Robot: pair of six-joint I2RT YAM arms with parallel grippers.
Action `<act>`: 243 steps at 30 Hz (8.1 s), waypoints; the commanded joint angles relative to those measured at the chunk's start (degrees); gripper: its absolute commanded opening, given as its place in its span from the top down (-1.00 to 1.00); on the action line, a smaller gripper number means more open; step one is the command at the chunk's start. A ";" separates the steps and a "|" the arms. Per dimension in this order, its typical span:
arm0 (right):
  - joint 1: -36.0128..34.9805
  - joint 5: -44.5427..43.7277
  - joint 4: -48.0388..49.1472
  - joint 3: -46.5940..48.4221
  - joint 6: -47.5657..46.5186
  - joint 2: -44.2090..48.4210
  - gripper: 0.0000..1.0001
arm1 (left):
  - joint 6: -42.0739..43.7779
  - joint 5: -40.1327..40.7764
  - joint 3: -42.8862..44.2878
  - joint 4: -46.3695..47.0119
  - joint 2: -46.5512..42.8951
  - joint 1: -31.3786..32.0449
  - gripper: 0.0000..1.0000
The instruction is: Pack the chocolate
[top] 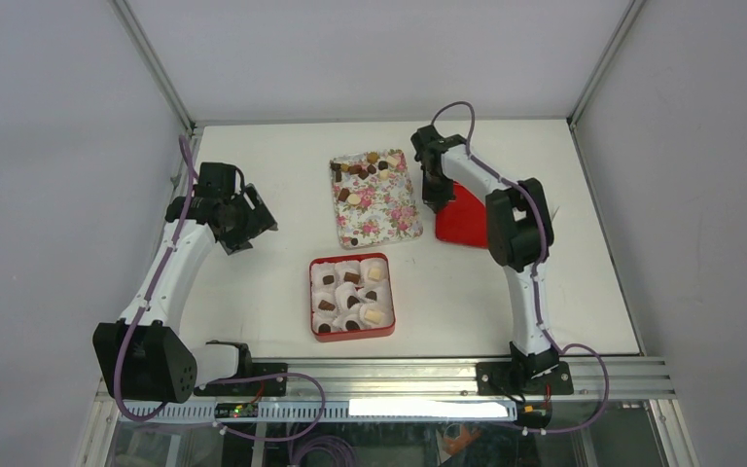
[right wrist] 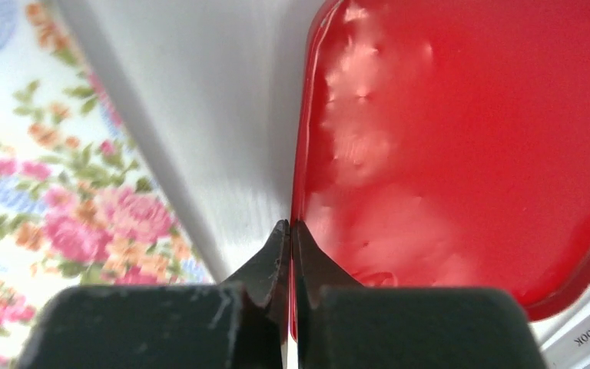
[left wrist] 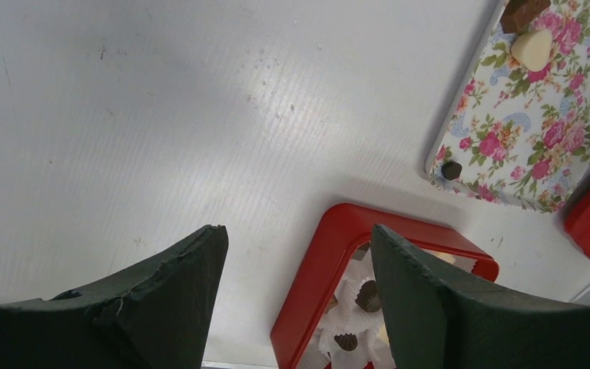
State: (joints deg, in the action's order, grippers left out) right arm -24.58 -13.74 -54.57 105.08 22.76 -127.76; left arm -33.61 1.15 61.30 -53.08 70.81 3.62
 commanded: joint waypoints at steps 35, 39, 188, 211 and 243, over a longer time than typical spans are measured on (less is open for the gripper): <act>0.06 92.13 -7.50 -17.45 -24.89 50.39 1.00 | 40.45 -67.24 -5.75 50.10 -11.19 12.99 -0.57; -0.05 96.85 0.74 -20.37 -18.44 52.88 1.00 | 42.39 -69.11 -4.17 47.49 -10.89 12.98 -0.56; -11.45 49.80 50.93 -55.36 22.80 49.58 0.04 | -13.33 -43.25 -31.92 46.18 -14.70 6.80 1.00; -11.89 47.22 46.80 -55.79 16.95 40.91 0.14 | -8.58 -46.06 -27.85 37.13 -1.17 9.47 0.74; -13.72 46.43 39.97 -54.36 11.67 39.65 0.20 | -3.75 -40.39 -19.39 3.55 -1.91 10.45 -0.40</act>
State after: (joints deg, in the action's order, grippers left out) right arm -37.60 33.56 -14.17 48.58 36.62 -88.82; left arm -37.43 -42.68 40.56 -43.31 71.35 13.56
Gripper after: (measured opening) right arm 0.402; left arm 0.683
